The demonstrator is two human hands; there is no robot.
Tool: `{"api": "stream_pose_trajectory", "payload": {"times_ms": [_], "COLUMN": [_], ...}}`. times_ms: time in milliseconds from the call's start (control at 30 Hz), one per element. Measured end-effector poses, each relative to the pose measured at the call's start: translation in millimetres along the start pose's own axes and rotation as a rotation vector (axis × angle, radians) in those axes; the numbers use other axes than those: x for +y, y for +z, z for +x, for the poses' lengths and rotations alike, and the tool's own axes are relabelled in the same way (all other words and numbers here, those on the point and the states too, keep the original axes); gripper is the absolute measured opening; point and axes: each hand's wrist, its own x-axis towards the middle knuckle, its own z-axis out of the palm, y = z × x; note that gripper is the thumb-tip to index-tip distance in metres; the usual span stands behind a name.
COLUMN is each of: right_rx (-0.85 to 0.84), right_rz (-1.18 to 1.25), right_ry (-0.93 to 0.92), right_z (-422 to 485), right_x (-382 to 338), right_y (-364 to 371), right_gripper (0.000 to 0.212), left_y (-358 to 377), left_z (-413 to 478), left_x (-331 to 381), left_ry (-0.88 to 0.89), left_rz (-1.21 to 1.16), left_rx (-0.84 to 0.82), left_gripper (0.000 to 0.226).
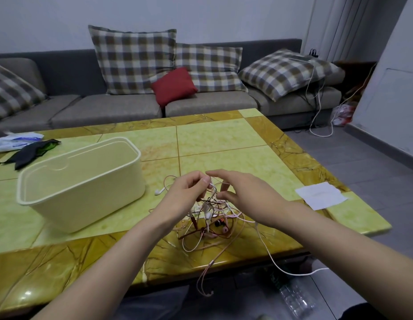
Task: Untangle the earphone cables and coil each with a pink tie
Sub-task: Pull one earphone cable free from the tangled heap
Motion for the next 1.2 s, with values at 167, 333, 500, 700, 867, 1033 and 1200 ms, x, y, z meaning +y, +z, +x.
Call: {"api": "stream_pose_trajectory", "payload": {"times_ms": [167, 333, 500, 700, 867, 1033, 1200], "right_rx": [0.02, 0.007, 0.112, 0.305, 0.39, 0.432, 0.05], "right_rz": [-0.045, -0.019, 0.097, 0.5, 0.666, 0.628, 0.172], "right_ry": [0.036, 0.083, 0.063, 0.181, 0.243, 0.293, 0.405], "right_z": [2.2, 2.9, 3.4, 13.3, 14.8, 15.2, 9.8], "right_x": [0.8, 2.5, 3.1, 1.7, 2.9, 14.0, 36.3], "right_y": [3.8, 4.3, 6.5, -1.6, -7.0, -4.0, 7.0], "right_gripper": [0.024, 0.016, 0.018, 0.022, 0.02, 0.023, 0.023], "left_y": [-3.1, -6.1, -6.2, -6.9, -6.9, -6.1, -6.6], "left_z": [-0.8, -3.2, -4.3, -2.5, -1.5, -0.7, 1.7], "left_x": [0.2, -0.8, -4.2, -24.6, -39.6, -43.6, -49.8], "left_ry": [-0.006, -0.05, -0.05, -0.166, -0.192, -0.167, -0.19], "left_rz": [-0.003, 0.008, 0.066, 0.149, 0.214, 0.296, 0.37], "left_rx": [-0.04, -0.038, -0.071, -0.121, -0.095, -0.094, -0.118], "left_gripper": [0.027, 0.029, 0.03, 0.029, 0.014, 0.015, 0.018]}}
